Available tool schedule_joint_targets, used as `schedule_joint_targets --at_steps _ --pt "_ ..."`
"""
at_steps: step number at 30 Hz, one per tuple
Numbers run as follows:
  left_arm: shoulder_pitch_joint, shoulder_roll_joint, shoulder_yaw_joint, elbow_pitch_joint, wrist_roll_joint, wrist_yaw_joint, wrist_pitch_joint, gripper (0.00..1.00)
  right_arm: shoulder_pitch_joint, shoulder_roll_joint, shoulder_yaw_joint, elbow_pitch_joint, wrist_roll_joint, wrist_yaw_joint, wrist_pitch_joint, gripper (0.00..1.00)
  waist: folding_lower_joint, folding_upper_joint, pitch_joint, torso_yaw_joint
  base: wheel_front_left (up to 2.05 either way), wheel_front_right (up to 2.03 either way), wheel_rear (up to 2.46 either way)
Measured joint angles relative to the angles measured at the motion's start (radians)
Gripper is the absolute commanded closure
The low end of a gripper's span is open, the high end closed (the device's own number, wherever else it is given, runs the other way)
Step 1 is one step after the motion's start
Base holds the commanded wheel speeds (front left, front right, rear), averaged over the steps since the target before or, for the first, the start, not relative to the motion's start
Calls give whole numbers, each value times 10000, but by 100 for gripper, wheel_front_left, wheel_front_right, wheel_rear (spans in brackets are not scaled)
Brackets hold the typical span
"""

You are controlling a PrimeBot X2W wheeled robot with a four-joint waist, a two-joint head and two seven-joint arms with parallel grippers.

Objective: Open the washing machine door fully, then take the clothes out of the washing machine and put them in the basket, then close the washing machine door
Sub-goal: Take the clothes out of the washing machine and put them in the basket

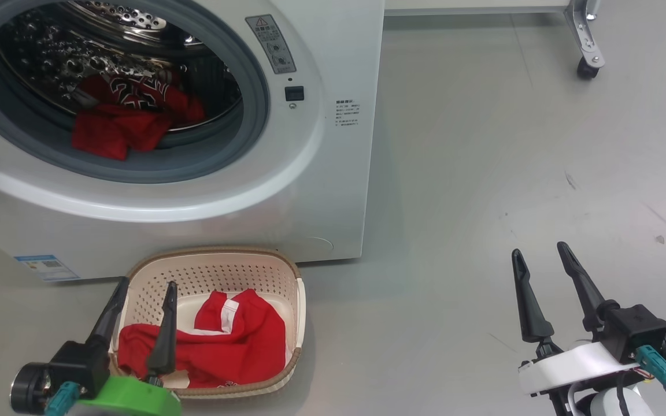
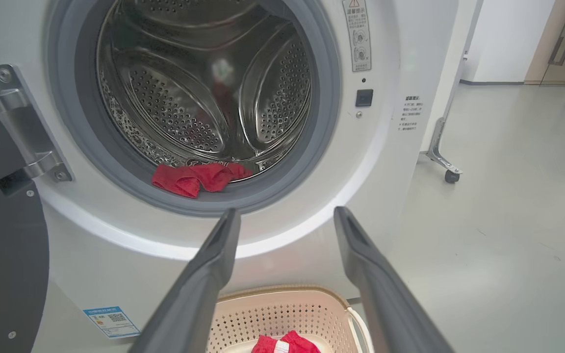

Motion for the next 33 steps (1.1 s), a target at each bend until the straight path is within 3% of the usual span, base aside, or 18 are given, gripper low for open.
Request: schedule_joint_targets --at_steps 9,21,33 --pt "-376 408 -144 345 345 0 322 0 -8 2 209 -171 15 0 -2 0 0 0 659 -144 0 0 0" --pt "-2902 1074 295 717 514 10 1599 0 -593 -2 485 -537 107 -15 -2 0 0 0 2156 -485 0 0 0" --pt "-5544 2075 928 1806 633 360 3258 0 -1497 -10 947 -535 499 -69 -2 0 2 0 3468 -1160 0 0 0"
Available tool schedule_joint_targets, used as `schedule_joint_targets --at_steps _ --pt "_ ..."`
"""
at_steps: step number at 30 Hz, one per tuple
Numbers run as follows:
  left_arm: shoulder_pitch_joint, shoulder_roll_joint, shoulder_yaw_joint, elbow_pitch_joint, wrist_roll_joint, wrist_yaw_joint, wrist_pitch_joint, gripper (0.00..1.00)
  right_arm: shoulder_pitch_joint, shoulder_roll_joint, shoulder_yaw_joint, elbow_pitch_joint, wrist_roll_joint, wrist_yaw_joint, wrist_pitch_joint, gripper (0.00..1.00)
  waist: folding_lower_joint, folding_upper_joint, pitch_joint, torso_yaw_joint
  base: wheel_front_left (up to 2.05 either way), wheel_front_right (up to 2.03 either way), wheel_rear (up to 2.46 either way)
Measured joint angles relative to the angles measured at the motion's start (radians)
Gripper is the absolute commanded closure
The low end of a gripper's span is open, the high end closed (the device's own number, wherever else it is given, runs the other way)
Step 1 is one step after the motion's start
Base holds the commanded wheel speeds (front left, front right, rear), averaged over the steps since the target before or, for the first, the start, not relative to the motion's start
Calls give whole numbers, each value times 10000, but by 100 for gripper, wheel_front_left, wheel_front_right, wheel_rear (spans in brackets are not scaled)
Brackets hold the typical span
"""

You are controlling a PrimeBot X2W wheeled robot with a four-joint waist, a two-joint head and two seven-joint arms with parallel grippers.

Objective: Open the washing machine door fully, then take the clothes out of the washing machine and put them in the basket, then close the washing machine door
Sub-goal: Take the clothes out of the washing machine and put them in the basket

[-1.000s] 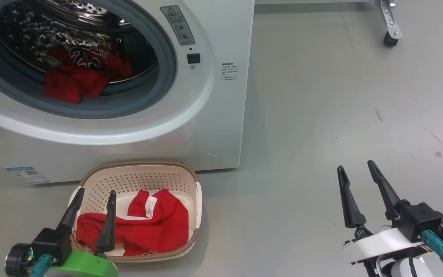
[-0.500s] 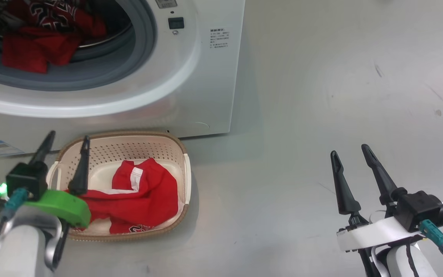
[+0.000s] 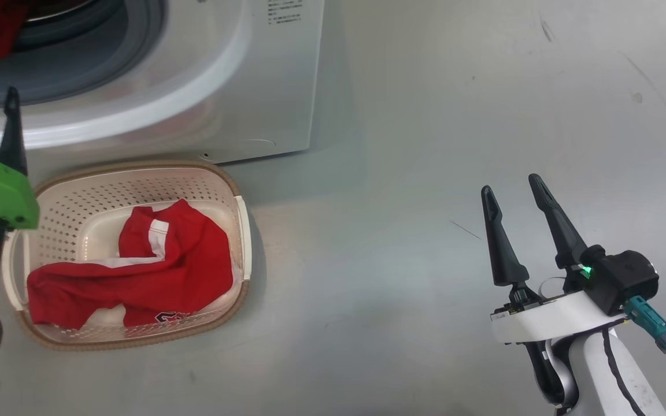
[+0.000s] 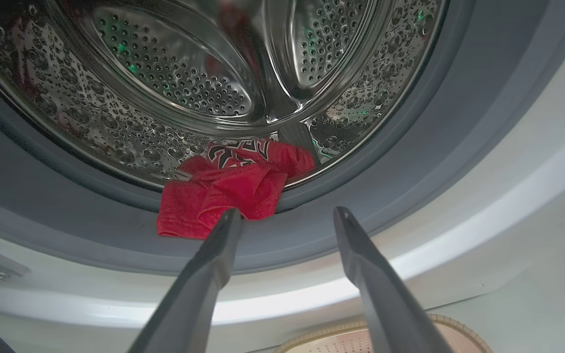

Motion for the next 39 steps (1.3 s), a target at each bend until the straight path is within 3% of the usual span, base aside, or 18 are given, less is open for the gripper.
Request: schedule_joint_targets --at_steps 21,31,39 --pt "-3334 1908 -98 1693 1179 211 2161 0 -754 -2 752 15 752 -278 0 0 -1 0 1445 -1423 0 0 0" --pt "-4218 2042 115 2439 1091 228 2631 0 -1058 -2 1058 4 959 -470 0 0 -1 0 1893 -2005 0 0 0" --pt "-4795 2558 121 2809 1279 337 2775 0 -1217 2 1202 -21 1154 -614 0 0 -1 0 2177 -2355 0 0 0"
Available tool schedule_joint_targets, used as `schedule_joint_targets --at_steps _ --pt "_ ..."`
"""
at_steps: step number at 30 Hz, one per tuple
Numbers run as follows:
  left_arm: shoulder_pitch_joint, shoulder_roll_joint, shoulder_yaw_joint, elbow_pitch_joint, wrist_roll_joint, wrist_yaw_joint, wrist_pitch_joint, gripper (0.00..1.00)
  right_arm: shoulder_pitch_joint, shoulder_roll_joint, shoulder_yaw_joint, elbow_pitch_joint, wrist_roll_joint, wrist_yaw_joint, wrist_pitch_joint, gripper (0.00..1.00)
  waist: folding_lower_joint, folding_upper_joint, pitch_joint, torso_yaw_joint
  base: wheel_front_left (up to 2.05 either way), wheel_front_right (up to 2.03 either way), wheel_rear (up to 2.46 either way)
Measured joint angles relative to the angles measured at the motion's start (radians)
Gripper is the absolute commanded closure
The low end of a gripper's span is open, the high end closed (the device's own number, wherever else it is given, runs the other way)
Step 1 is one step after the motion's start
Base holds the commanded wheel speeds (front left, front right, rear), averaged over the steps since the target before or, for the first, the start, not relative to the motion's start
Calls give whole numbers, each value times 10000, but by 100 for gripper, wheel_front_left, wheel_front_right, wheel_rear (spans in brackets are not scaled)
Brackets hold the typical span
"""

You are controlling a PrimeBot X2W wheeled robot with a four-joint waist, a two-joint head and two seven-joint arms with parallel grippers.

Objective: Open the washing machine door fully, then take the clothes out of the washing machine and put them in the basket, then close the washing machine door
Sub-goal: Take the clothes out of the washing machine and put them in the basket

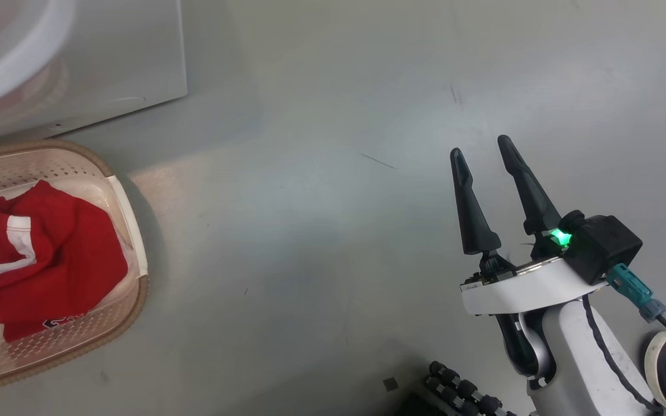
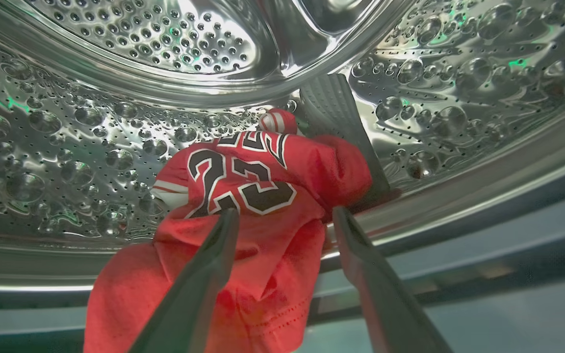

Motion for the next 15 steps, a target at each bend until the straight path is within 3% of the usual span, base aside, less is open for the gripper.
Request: schedule_joint_targets --at_steps 15 --pt "-790 389 -174 869 449 142 232 0 -138 10 217 -67 127 -174 0 0 0 0 310 -338 0 0 0"
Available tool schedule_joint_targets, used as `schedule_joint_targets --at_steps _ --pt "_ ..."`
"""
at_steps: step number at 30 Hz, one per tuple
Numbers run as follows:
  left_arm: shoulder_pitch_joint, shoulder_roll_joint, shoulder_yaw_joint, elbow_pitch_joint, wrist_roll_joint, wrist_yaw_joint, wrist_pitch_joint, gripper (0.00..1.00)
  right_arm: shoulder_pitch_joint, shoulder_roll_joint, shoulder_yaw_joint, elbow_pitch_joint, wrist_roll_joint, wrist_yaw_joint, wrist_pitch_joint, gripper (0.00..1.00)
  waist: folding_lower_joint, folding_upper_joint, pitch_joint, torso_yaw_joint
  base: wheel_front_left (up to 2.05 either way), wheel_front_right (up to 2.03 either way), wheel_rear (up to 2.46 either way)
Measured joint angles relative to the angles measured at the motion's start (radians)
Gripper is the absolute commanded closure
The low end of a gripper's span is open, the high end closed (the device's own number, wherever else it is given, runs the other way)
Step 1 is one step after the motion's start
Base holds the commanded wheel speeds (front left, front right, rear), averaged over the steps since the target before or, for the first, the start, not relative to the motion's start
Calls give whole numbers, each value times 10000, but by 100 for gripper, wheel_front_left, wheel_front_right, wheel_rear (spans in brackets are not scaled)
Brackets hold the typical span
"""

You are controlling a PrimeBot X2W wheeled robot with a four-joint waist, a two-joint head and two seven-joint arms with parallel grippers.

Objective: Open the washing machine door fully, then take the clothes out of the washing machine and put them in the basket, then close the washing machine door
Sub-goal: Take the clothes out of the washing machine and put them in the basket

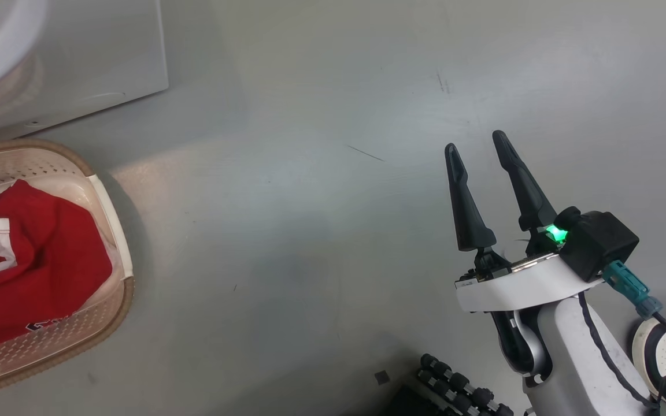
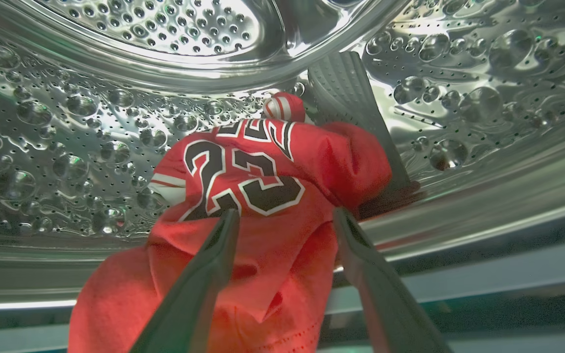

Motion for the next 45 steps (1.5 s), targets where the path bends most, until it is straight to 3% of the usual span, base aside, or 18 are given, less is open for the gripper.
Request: schedule_joint_targets --at_steps 9,10,11,26,45 --pt "-264 54 -56 341 79 19 27 0 -32 0 27 -2 0 -13 0 0 0 0 80 -62 0 0 0" --pt "-281 54 -58 385 79 19 27 56 -35 0 29 -2 0 -19 0 0 0 0 88 -64 0 0 0" --pt "-307 54 -59 445 79 19 25 100 -46 0 35 -2 0 -82 0 0 0 0 93 -64 0 0 0" --pt "-357 -349 -21 1220 -119 125 -911 100 -122 0 -63 150 -165 -98 0 0 0 0 -266 132 0 0 0" --pt "621 -1820 84 2048 -817 119 -3083 100 -58 -13 -686 435 -738 -169 0 0 -1 0 -1611 1024 0 0 0"
